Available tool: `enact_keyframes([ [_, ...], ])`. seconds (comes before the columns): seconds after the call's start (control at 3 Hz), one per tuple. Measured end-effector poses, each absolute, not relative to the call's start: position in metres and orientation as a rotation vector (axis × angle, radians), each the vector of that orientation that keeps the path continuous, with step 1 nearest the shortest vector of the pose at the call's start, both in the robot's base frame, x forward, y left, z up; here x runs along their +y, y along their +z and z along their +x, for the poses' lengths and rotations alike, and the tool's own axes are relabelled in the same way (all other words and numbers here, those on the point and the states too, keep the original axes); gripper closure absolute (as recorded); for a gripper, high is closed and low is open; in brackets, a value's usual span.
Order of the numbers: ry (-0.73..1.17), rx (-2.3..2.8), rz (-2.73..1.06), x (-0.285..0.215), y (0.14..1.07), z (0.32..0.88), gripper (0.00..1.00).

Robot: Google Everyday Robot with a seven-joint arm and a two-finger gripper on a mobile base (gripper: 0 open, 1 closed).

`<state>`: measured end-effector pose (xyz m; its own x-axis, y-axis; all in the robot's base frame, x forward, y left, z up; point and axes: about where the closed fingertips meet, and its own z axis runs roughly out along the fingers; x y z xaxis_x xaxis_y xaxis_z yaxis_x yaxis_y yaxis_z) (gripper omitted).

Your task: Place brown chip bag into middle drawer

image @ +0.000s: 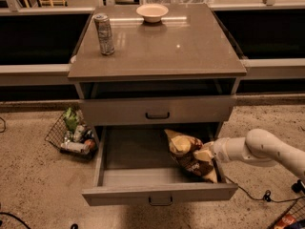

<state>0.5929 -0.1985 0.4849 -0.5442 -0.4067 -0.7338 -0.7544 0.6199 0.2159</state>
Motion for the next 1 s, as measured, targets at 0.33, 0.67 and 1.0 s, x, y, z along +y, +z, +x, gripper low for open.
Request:
enact_keyframes([
  [0.33,0.732,2.218,-0.884,-0.2,0.464,0.6,0.82],
  [0.67,0.756,2.207,-0.878,-0.199,0.461,0.605,0.58],
  [1.0,0.787,2.144,-0.874,-0.197,0.478,0.606,0.34],
])
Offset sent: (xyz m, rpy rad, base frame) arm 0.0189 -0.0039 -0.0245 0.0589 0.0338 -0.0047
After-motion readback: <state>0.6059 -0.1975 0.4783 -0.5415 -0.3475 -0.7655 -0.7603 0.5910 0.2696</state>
